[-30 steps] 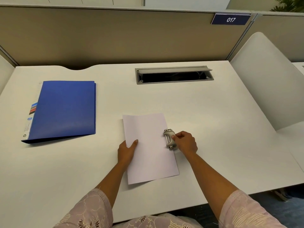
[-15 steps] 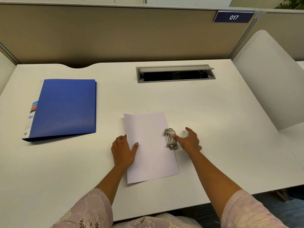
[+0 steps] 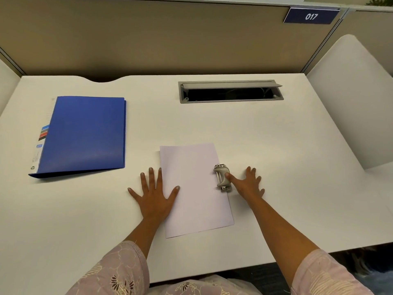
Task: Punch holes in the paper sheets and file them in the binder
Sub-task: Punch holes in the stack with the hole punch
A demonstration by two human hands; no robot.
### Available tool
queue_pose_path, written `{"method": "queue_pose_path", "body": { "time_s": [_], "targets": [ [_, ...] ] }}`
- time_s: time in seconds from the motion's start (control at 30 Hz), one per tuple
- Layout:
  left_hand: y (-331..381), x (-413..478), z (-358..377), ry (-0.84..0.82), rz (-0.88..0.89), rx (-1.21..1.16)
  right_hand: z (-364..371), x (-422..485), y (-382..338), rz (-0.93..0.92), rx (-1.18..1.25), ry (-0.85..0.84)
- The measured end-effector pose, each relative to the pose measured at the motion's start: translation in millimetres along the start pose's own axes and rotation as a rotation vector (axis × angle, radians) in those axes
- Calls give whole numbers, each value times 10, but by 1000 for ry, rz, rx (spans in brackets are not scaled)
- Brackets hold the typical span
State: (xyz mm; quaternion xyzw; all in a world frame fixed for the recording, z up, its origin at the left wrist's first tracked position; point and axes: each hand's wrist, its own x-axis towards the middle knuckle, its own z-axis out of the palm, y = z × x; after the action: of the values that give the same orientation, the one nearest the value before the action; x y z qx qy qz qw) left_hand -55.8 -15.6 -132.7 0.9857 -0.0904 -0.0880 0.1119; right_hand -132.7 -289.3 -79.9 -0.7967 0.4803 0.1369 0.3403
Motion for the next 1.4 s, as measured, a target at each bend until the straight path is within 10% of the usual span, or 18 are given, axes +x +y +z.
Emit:
{"method": "queue_pose_path", "body": {
  "time_s": [1.4],
  "targets": [
    [14,14,-28,-71,-11,13,64,-89,-23,39,154,85]
  ]
}}
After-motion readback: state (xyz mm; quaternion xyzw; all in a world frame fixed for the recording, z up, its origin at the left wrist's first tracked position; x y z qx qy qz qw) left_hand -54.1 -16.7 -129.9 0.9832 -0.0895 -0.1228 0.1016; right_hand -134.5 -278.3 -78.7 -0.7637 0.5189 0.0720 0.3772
